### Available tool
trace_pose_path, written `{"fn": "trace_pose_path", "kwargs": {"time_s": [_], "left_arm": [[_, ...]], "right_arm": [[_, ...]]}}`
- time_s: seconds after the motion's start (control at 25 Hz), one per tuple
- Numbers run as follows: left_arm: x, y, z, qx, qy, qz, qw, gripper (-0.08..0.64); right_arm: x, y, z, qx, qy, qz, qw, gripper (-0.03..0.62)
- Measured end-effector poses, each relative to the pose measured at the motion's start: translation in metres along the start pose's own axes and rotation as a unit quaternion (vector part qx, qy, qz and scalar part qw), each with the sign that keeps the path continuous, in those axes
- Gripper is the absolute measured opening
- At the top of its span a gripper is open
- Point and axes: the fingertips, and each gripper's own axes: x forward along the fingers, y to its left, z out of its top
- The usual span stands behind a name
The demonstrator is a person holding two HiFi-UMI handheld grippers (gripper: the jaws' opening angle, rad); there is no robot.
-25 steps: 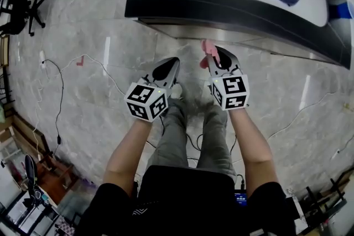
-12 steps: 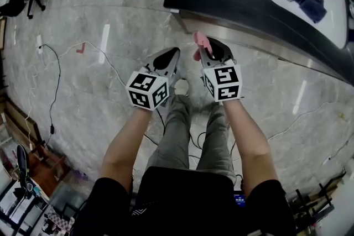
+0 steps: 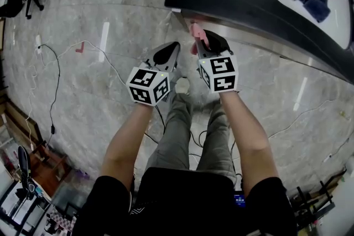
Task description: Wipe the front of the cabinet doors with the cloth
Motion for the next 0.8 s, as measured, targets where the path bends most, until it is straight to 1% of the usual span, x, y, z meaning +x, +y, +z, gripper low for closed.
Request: {"fn": "trace_pose_path", "kwargs": {"time_s": [0.12,0.24,0.56,0.8], "left_arm": [[0.007,-0.007,-0.002,0.0,-0.002,0.0,1.0,0.009],[0.016,-0.021,-0.006,-0.001,0.004,-0.008,1.0,0.009],[0.048,-0.085,-0.022,0.01,0.033,-0.055,0.9979,0.009],[0.074,-0.133,-0.025,0.026,0.042,-0.09,0.9947,0.009]], "right_arm": [[-0.01,-0.011,-0.003,-0.002,-0.002,-0.006,1.0,0.048],[-0.024,-0.028,-0.009,0.002,0.0,-0.02,1.0,0.048],[-0.077,-0.089,-0.032,0.018,0.0,-0.066,0.998,0.048],[-0.118,-0.139,-0.041,0.037,-0.009,-0.102,0.994,0.048]]}}
